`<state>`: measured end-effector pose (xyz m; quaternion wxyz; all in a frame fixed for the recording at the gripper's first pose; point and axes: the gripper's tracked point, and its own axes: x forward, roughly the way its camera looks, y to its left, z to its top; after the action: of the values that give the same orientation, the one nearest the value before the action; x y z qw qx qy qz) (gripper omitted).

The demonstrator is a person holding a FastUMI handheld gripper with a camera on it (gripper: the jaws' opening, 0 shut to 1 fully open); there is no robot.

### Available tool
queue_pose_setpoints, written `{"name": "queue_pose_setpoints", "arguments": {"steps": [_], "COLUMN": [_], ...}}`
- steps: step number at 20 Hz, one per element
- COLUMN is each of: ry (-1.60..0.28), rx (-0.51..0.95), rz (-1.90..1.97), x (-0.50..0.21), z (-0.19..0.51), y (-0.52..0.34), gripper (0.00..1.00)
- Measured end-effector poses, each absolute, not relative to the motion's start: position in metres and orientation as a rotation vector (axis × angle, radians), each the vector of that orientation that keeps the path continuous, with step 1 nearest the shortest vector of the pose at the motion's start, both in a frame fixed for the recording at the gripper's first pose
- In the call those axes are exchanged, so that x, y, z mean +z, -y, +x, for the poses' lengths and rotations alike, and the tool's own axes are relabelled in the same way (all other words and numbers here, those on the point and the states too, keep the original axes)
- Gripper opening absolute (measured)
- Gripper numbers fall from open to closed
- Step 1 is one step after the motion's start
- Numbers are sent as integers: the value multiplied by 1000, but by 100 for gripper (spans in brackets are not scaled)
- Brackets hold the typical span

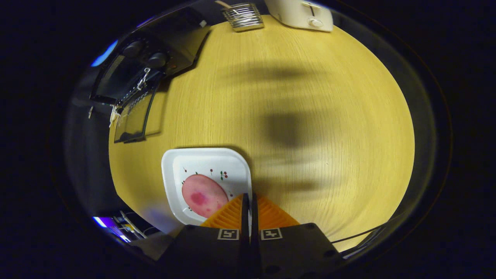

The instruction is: Open the toaster oven, put the food inside, and close the toaster oven door.

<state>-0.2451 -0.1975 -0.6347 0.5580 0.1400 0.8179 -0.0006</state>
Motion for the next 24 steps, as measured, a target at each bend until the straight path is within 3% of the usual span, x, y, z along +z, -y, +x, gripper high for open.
{"name": "queue_pose_setpoints", "arguments": {"steps": [7, 14, 24], "ry": [-1925, -1796, -1724], "rx": [67, -47, -108], "rz": [605, 1117, 1119], "x": [-628, -622, -608], "z": [-248, -244, -246], "y": [188, 186, 188], "gripper": [5, 5, 5]}}
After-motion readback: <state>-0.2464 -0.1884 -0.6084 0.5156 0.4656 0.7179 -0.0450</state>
